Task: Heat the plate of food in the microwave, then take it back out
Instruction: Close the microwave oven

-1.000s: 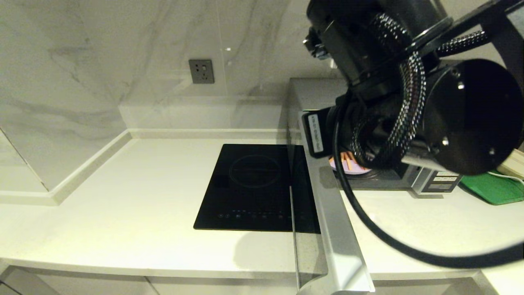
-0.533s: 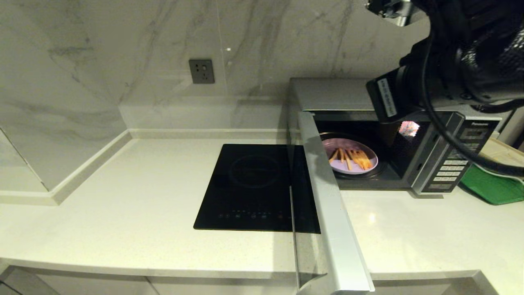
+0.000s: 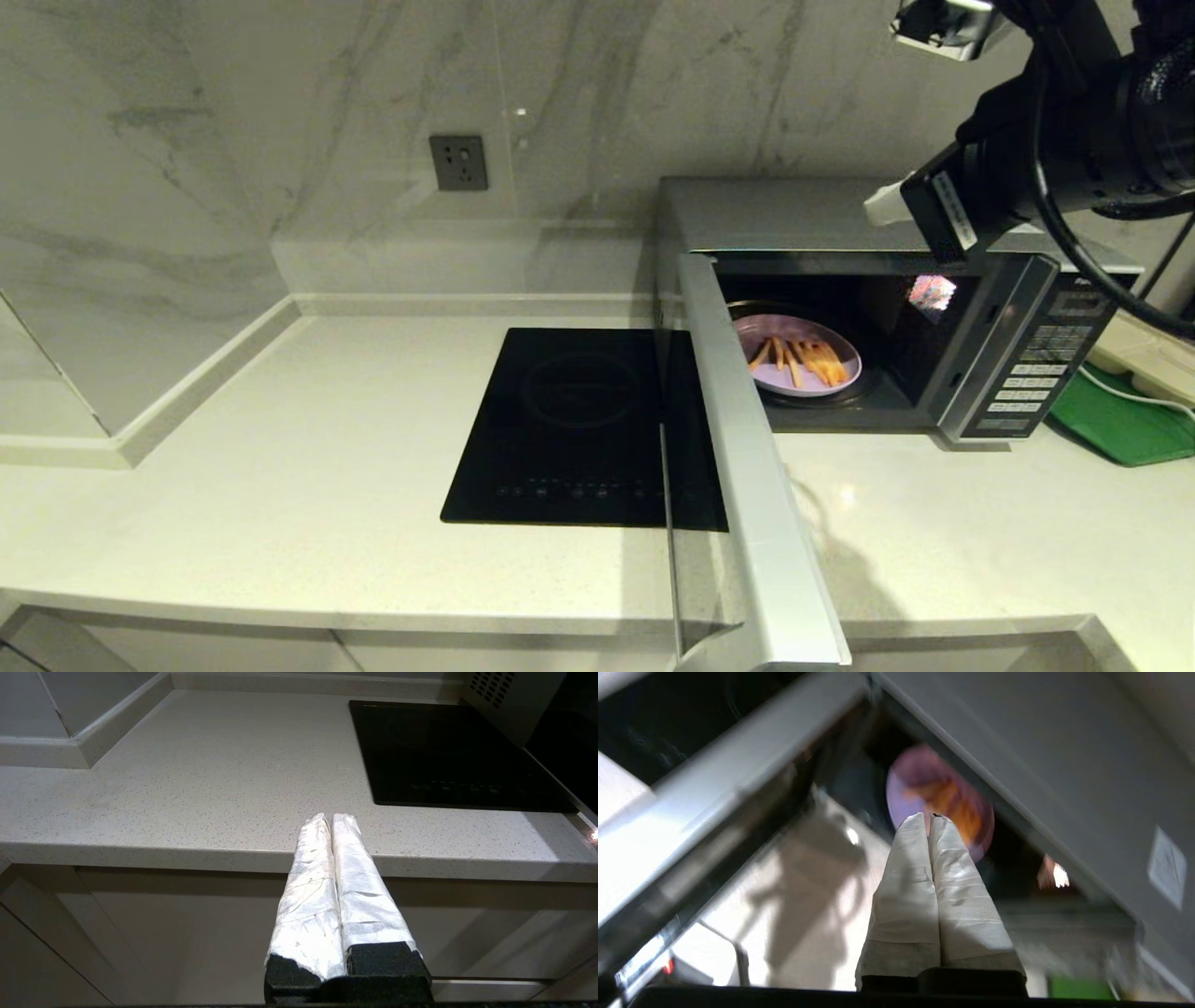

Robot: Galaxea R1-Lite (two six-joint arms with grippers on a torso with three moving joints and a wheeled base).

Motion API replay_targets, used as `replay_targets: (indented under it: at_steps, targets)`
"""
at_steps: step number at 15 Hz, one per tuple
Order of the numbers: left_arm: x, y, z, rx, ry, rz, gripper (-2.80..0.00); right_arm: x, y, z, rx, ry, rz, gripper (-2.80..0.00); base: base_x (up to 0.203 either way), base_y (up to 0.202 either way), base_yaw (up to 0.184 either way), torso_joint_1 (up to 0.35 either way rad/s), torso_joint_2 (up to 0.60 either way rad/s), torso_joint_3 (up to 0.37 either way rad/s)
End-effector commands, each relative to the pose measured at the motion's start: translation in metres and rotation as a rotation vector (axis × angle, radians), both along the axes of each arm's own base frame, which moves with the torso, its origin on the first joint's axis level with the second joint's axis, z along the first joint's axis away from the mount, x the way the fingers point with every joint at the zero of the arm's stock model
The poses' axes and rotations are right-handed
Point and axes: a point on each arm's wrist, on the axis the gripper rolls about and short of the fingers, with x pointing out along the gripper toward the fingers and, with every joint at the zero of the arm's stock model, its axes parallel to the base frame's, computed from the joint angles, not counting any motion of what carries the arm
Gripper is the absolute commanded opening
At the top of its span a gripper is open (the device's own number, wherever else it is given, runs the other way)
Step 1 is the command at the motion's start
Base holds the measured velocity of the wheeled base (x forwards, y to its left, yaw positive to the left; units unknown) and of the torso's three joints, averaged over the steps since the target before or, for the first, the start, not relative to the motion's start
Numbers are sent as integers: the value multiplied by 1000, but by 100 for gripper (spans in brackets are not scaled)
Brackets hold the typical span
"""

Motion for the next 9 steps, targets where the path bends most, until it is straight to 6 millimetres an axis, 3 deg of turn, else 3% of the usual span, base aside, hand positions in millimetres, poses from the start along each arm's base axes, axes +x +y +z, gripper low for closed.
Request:
replay_targets:
  at_steps: [1, 5, 9]
  targets:
    - [0, 0, 0, -1, 0, 0, -280, 16, 3, 7, 126, -87, 4, -280, 0, 0, 0, 0, 0, 0]
    - [0, 0, 0, -1, 0, 0, -280, 28, 12, 0, 352, -5, 4, -280, 0, 0, 0, 0, 0, 0]
    - [0, 0, 0, -1, -2, 0, -280, 19, 21, -13, 616, 320, 41, -280, 0, 0, 0, 0, 0, 0]
